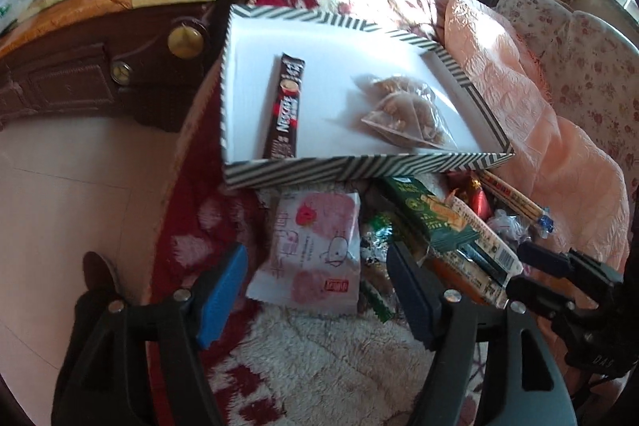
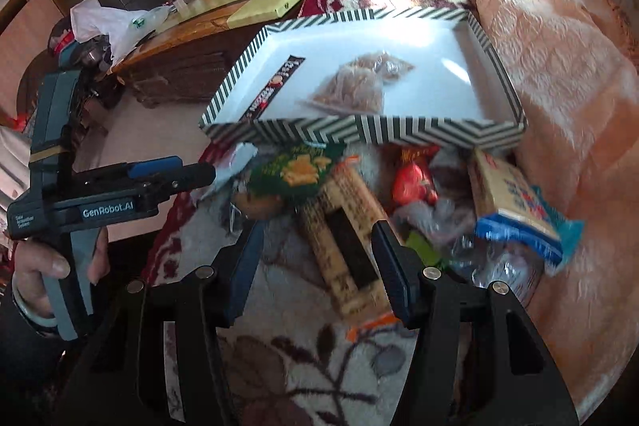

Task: Organize snacks
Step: 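Grasp the pink pastry packet with the left gripper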

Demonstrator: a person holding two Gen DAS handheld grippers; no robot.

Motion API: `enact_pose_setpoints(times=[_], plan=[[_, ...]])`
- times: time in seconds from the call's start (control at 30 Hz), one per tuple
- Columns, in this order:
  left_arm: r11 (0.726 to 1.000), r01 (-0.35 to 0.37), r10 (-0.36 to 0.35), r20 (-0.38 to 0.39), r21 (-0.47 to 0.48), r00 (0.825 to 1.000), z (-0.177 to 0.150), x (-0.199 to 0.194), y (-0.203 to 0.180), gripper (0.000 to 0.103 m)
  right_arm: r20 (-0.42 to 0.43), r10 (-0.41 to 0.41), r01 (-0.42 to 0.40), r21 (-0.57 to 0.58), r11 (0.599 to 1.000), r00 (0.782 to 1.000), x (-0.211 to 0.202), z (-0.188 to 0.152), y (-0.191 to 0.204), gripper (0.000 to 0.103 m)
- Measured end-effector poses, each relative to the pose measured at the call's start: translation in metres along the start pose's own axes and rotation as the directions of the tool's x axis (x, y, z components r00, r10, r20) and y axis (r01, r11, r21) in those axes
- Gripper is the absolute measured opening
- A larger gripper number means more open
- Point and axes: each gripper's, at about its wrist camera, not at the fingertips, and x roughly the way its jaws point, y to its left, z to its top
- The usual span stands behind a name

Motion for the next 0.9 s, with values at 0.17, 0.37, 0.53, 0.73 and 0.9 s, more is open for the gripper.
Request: enact_pose_setpoints(times=[0.17,0.37,0.53,0.73,0.9], plan=[[1.0,0.02,-0.02,-0.02,0.001,1.0,0.006,0.01,-0.001,0.074,-0.013,0.003,-0.003,0.024,1.0,1.0,0.003,-0.001,-0.006,0.056],[1.0,0.017,-0.016,-0.049,0.009,0.999,0.012,0.026,0.0,0.073,-0.018,0.004,-0.004,0.017,1.0,1.0,0.007,0.005,-0.004,0.056],[0.999,0.027,-0.025,-0.049,0.037,0.998,0.012,0.031,-0.001,0.054,-0.025,0.002,-0.002,0.017,1.0,1.0,0.011,0.015,-0.003,0.056],[0.996,-0.054,0.052,0.026,0.075,0.998,0.005,0.014,0.004,0.054,-0.045,-0.005,0.006,0.003,1.0,0.999,0.021,0.036,0.005,0.056],[0.99,-0.116,0.112,0.057,0.082,0.992,-0.004,0.003,0.011,0.054,-0.132,-0.011,0.011,-0.006,1.0,0.991,0.053,0.065,0.016,0.056]])
